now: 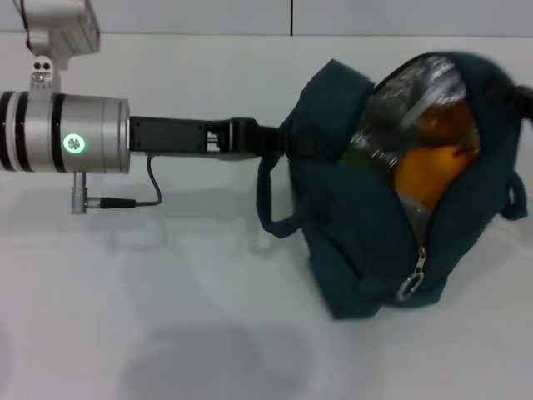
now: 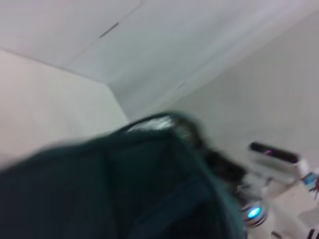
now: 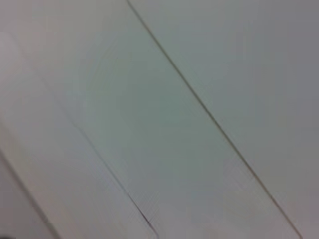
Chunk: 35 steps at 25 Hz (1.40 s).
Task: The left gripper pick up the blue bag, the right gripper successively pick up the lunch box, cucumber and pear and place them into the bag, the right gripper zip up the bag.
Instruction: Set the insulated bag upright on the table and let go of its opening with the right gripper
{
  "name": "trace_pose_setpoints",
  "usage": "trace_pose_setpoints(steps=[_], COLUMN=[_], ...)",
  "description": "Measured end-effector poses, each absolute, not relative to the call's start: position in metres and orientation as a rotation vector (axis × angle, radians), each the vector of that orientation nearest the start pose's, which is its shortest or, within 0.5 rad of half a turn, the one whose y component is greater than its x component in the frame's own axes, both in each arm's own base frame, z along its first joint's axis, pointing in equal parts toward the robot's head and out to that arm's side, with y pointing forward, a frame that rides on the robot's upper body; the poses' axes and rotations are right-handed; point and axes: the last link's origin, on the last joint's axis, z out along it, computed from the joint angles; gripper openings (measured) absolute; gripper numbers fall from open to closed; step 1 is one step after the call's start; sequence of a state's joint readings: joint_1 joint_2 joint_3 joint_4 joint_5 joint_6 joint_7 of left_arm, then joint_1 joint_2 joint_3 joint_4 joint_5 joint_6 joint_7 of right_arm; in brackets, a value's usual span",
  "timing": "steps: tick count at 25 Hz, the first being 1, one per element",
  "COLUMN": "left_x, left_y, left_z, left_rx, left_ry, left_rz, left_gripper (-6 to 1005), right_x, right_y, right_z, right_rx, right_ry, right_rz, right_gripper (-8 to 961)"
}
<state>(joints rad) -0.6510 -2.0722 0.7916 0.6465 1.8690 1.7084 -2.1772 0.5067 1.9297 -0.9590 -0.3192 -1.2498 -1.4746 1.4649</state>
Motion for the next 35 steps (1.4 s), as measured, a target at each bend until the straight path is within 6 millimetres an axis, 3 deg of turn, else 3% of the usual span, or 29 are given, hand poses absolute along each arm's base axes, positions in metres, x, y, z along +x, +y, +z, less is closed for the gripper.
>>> trace_pose_setpoints(steps=[3, 9, 15, 22, 35], left_x=[-0.192, -0.201, -0.218, -0.221, -0.224], left_y=[0.343, 0.343, 0.345, 0.346, 0.347], left_z=[0.003, 0.003, -0.001, -0.002, -0.006], left_rx=[-2.731, -2.693, -2.602, -2.604, -2.582], left_ry=[-1.551, -1.522, -1.542, -1.508, -1.496], left_rz=[-1.058, -1.056, -1.028, -1.011, -0.997], left_gripper=[47, 52, 53, 54, 57], right_x=[0.268, 0.251, 0.246, 0.248, 0.256], right_y=[0.354, 0.359, 0.349, 0.335, 0.349], right_z=[0.024, 0.009, 0.022, 0.043, 0.020], right_rx=[-2.310, -2.412, -2.448, -2.426, -2.412], right_ry=[1.024, 0.987, 0.923, 0.844, 0.966], right_rz=[1.192, 1.160, 1.254, 1.379, 1.202], right_gripper=[99, 98, 97, 98, 103])
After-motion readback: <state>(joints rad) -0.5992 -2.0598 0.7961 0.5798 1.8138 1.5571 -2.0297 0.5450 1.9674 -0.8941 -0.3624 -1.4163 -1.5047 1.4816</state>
